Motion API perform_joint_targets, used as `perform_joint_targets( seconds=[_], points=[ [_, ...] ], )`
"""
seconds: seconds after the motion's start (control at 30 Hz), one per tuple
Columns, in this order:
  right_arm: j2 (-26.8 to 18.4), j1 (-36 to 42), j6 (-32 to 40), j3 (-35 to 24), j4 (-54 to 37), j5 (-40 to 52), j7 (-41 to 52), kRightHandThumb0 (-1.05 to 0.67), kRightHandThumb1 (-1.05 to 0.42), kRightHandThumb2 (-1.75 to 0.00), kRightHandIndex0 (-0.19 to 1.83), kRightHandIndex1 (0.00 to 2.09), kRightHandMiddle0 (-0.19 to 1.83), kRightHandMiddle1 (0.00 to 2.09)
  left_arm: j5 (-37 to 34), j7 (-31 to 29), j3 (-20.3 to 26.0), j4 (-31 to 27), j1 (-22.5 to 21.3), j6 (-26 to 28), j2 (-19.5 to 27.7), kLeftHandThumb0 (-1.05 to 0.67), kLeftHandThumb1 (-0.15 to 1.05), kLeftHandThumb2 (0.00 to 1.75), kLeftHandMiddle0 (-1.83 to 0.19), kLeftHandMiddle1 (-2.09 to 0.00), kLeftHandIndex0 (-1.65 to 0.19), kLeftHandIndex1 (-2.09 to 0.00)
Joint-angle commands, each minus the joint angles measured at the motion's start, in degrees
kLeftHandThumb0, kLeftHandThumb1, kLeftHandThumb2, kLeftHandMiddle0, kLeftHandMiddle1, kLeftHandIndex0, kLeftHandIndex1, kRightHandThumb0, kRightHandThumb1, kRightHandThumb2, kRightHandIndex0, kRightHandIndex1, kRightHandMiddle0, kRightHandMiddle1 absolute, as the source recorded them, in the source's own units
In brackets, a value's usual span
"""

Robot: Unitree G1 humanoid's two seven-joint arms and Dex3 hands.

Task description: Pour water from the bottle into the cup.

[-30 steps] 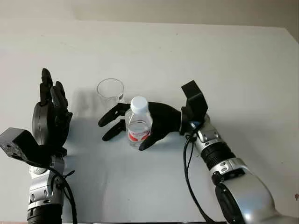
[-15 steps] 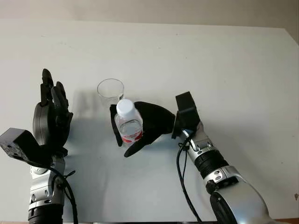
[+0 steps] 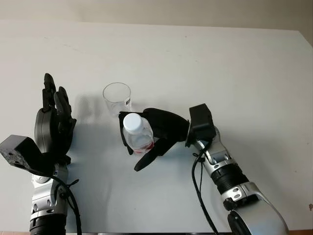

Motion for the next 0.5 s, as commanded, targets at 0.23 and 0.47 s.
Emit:
perform_joint_targets(
  seconds=[0.23, 0.47],
  points=[
    [-1.7, 5.9, -1.6, -6.2, -15.7, 4.7, -10.1, -0.26, -1.05, -0.16, 1.82, 2.09, 1.83, 2.09, 0.2, -0.2, 0.1, 0.0, -0.4, -0.4, 0.6, -0.79, 1.05, 0.68, 0.17, -0.05, 0.19, -0.03],
    [-3.7, 5.9, -3.9, -10.2, -20.4, 4.3, -18.6, -0.26, -1.05, -0.14, 1.83, 2.09, 1.83, 2.09, 0.0, -0.1, 0.2, 0.4, -0.8, -0.4, 0.4, -0.79, 1.05, 0.69, 0.17, -0.05, 0.19, -0.02]
  ],
)
